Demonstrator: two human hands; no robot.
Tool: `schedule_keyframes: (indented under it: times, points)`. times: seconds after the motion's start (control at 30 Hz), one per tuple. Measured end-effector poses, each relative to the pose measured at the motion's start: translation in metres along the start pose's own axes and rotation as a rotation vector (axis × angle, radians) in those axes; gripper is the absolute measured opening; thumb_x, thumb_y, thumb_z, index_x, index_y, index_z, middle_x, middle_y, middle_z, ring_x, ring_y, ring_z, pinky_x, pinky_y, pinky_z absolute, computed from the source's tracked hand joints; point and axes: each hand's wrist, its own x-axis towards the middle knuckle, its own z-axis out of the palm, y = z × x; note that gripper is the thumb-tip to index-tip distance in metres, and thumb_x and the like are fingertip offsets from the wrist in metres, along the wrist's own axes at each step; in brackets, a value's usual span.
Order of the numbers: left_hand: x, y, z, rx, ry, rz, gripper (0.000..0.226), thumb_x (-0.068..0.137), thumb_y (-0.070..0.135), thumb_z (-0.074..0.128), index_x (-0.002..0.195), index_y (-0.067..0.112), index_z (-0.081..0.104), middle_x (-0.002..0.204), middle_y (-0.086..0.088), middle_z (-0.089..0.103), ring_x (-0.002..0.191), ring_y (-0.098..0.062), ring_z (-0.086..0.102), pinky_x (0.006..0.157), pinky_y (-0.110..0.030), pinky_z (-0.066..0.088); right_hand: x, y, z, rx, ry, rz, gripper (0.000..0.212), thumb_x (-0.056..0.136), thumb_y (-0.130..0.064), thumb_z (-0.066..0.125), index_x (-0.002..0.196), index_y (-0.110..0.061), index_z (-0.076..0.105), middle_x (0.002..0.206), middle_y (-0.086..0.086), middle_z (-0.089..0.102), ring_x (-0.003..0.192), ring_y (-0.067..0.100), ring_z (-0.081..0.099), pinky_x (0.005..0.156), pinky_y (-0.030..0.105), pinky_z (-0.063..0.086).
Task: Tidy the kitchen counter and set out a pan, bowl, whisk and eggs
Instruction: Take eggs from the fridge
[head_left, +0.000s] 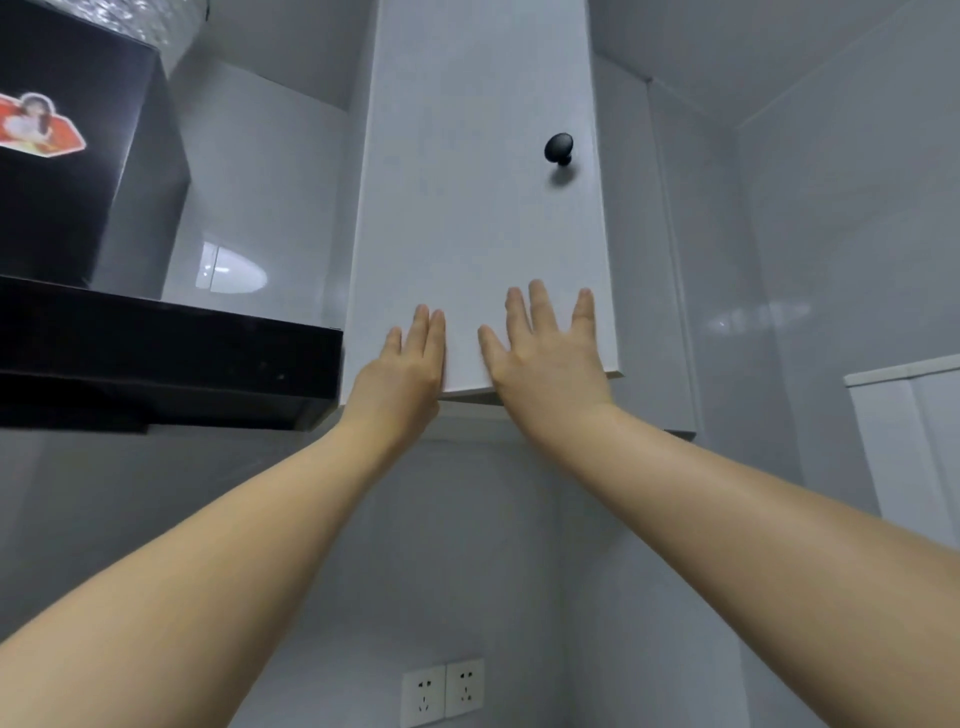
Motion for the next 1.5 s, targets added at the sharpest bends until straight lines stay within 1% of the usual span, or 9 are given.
schedule_keyframes:
  times: [0.1, 0.2, 0.3, 0.47, 0.6, 0.73, 0.83, 1.33, 1.5]
  points:
    - [0.007, 0.003, 0.01, 0.11, 0.007, 0.061, 0.082, 0.065, -0.009, 0.067, 0.141, -0.006, 0.036, 0.143, -0.026, 0.042, 0.114, -0.049, 0.054, 0.059, -0.045, 0.056, 0.003, 0.002, 0.018, 0.016, -0.04, 0.024, 0.062, 0.094, -0.009, 0.05, 0.148, -0.005, 0.02, 0.153, 0.031, 0.012, 0.141, 0.048, 0.012, 0.101, 0.064, 0.029]
    - [0.016, 0.004, 0.024, 0.326, -0.017, 0.093, 0.083, 0.041, -0.01, 0.078, 0.122, -0.006, 0.059, 0.117, -0.025, 0.063, 0.083, -0.047, 0.066, 0.033, -0.035, 0.046, 0.009, 0.0, 0.047, -0.038, -0.054, 0.076, 0.068, 0.063, -0.01, 0.081, 0.126, -0.001, 0.058, 0.124, 0.035, 0.054, 0.114, 0.051, 0.054, 0.068, 0.052, 0.054]
    - [0.019, 0.007, 0.026, 0.48, -0.016, 0.131, 0.079, 0.045, 0.005, 0.082, 0.122, 0.002, 0.062, 0.116, -0.018, 0.066, 0.08, -0.039, 0.069, 0.033, -0.026, 0.042, 0.018, -0.002, 0.078, -0.029, -0.027, 0.051, 0.067, 0.04, -0.004, 0.088, 0.105, -0.002, 0.072, 0.1, 0.03, 0.068, 0.088, 0.046, 0.067, 0.045, 0.043, 0.053]
    - [0.014, 0.003, 0.038, 0.661, 0.011, 0.239, 0.069, 0.081, 0.014, 0.063, 0.143, 0.002, 0.036, 0.14, -0.019, 0.048, 0.109, -0.038, 0.062, 0.051, -0.027, 0.049, 0.029, -0.02, 0.117, 0.042, -0.017, 0.078, 0.069, 0.052, -0.005, 0.084, 0.118, -0.014, 0.067, 0.104, 0.033, 0.065, 0.09, 0.048, 0.065, 0.038, 0.037, 0.049]
    - [0.018, -0.014, 0.05, 0.524, -0.035, 0.247, 0.075, 0.045, 0.027, 0.089, 0.114, 0.005, 0.067, 0.116, -0.015, 0.065, 0.097, -0.038, 0.066, 0.037, -0.027, 0.04, 0.032, -0.029, 0.128, 0.182, -0.006, 0.169, 0.075, 0.066, -0.004, 0.077, 0.136, -0.013, 0.051, 0.13, 0.03, 0.052, 0.116, 0.044, 0.055, 0.052, 0.038, 0.054]
    - [0.012, -0.018, 0.062, 0.462, 0.016, 0.258, 0.063, 0.051, 0.029, 0.087, 0.106, 0.005, 0.067, 0.116, -0.015, 0.064, 0.104, -0.038, 0.062, 0.043, -0.038, 0.049, 0.029, -0.034, 0.141, 0.464, -0.053, 0.127, 0.072, 0.096, -0.026, 0.049, 0.152, -0.017, 0.005, 0.158, 0.017, 0.004, 0.146, 0.034, 0.008, 0.097, 0.042, 0.044]
    - [0.013, -0.02, 0.068, 0.464, 0.054, 0.251, 0.05, 0.057, 0.03, 0.082, 0.1, 0.009, 0.066, 0.112, -0.012, 0.065, 0.101, -0.035, 0.063, 0.043, -0.037, 0.049, 0.031, -0.039, 0.142, 0.73, -0.098, 0.18, 0.066, 0.098, -0.049, 0.033, 0.152, -0.025, 0.006, 0.16, 0.006, -0.002, 0.147, 0.024, -0.004, 0.112, 0.043, 0.026]
    - [0.018, -0.024, 0.098, 0.477, 0.097, 0.194, 0.057, 0.056, 0.039, 0.085, 0.104, 0.012, 0.071, 0.117, -0.012, 0.066, 0.107, -0.037, 0.063, 0.058, -0.042, 0.054, 0.055, -0.079, 0.181, 0.983, 0.06, 0.368, 0.051, 0.101, -0.037, 0.033, 0.15, -0.027, 0.02, 0.158, 0.001, 0.012, 0.144, 0.019, 0.006, 0.11, 0.04, 0.027]
    - [0.011, -0.013, 0.083, 0.304, -0.046, 0.145, 0.066, 0.094, 0.046, 0.046, 0.146, 0.009, 0.027, 0.157, -0.016, 0.016, 0.144, -0.039, 0.012, 0.106, -0.053, 0.03, 0.057, -0.068, 0.176, 1.068, -0.066, 0.308, 0.055, 0.101, -0.035, 0.036, 0.151, -0.027, 0.016, 0.159, 0.001, 0.007, 0.146, 0.019, 0.003, 0.116, 0.04, 0.016]
